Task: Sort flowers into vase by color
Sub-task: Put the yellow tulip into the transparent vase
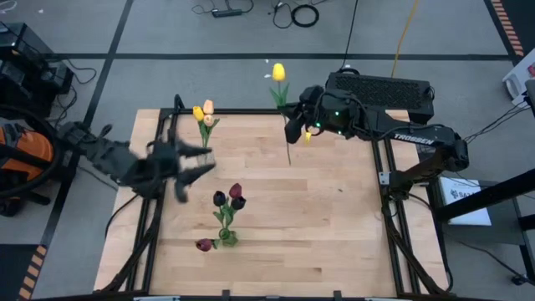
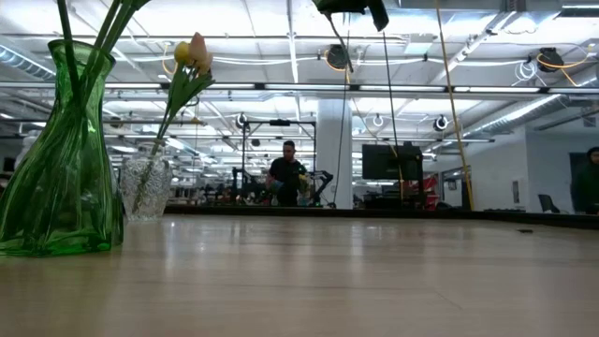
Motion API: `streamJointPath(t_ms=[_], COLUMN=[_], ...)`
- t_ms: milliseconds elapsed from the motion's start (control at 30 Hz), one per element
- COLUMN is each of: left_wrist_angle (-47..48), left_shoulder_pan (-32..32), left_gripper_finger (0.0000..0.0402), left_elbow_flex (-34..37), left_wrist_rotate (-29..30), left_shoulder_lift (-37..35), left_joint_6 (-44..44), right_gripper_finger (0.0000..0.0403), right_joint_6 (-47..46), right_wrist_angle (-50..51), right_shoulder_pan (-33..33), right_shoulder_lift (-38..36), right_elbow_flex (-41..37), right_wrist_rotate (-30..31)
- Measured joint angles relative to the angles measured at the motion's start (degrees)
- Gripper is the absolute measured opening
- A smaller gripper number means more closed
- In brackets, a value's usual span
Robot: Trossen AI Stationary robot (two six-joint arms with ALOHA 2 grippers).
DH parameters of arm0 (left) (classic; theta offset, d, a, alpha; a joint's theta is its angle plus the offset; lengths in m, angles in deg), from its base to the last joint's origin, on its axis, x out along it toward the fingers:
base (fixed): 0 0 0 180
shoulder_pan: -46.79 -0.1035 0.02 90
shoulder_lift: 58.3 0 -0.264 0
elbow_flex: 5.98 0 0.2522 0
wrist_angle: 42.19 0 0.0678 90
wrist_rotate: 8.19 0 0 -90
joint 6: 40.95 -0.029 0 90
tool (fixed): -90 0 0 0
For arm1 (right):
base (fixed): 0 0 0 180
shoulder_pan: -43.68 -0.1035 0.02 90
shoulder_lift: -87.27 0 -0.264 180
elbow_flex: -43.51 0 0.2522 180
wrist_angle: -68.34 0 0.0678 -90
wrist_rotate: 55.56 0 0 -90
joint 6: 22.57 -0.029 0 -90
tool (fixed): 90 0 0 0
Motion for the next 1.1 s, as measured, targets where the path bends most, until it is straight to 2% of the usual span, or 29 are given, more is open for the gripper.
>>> streamJointPath(t_ms=[133, 267, 433, 533, 733, 867, 1000, 1100], left_wrist_angle=[-1.0, -6.4, -13.7, -18.1, -24.6, -26.1, -26.9, -26.8], left_shoulder_pan=[-13.1, -22.9, -31.3, -33.7, -34.9, -34.8, -35.0, -35.3], left_gripper_finger=[0.0200, 0.0200, 0.0200, 0.0200, 0.0200, 0.0200, 0.0200, 0.0200], left_elbow_flex=[0.0, 0.0, 0.0, 0.0, 0.0, 0.0, 0.0, 0.0], left_wrist_rotate=[-12.9, -23.6, -37.6, -43.4, -47.3, -47.2, -46.6, -46.6], left_shoulder_lift=[1.3, 3.4, 7.4, 10.0, 13.3, 13.6, 13.6, 13.6], left_joint_6=[1.8, 1.8, 1.8, 1.8, 1.6, 0.8, -0.2, -0.1], right_gripper_finger=[0.0004, 0.0004, 0.0004, 0.0004, 0.0004, 0.0004, 0.0004, 0.0004], right_joint_6=[3.7, 7.8, 10.8, 11.6, 11.9, 12.9, 15.1, 16.7], right_wrist_angle=[-0.9, -5.6, -12.9, -15.2, -16.0, -15.8, -15.8, -16.2], right_shoulder_pan=[0.0, 0.0, 0.0, -0.2, -0.6, -1.1, -2.3, -3.1], right_shoulder_lift=[0.0, 0.0, 0.2, 0.4, 1.2, 1.4, 1.5, 2.1], right_elbow_flex=[0.0, 0.0, 0.0, 0.0, 0.0, 0.0, 0.0, 0.0], right_wrist_rotate=[-4.7, -10.5, -19.3, -23.7, -25.7, -26.1, -29.9, -30.2])
